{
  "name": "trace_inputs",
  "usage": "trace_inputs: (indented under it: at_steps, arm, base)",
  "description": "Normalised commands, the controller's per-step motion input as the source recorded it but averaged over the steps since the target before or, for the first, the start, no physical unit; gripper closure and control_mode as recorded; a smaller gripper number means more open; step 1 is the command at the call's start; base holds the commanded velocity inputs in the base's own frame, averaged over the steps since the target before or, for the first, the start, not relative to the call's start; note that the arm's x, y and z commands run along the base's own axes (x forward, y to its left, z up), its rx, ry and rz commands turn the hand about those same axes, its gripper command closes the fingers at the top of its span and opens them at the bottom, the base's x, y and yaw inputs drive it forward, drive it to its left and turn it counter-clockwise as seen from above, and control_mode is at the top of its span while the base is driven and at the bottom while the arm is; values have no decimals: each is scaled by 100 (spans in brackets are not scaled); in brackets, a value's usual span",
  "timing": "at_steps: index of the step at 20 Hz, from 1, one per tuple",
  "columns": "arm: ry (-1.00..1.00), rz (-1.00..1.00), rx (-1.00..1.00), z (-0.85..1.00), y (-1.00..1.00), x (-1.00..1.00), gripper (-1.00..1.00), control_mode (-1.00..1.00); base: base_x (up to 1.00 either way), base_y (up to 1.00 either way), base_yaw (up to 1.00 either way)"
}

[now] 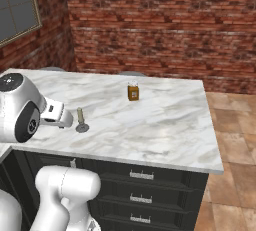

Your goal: Pick the candle and candle from the dining table and place them in the open cabinet. Close the cabinet after placing the objects.

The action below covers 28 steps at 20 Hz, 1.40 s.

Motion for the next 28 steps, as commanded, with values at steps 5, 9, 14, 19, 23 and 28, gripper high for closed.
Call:
trace_inputs:
  at_steps: [5, 9, 14, 19, 23, 28]
  arm:
    - [-2, 4, 0, -12, 7, 32, -100, -100]
    - [-4, 3, 0, -3, 0, 21, -100, -100]
    - [-2, 1, 0, -1, 0, 24, -100, -100]
    - [-2, 0, 0, -5, 0, 23, -100, -100]
    - [-1, 0, 0, -5, 4, 21, -100, -100]
    - [0, 0, 0, 0, 5, 29, -100, -100]
  base:
    - [0, 0, 0]
    - [0, 0, 0]
    - [0, 0, 0]
    - [0, 0, 0]
    - [0, 0, 0]
    - [0, 0, 0]
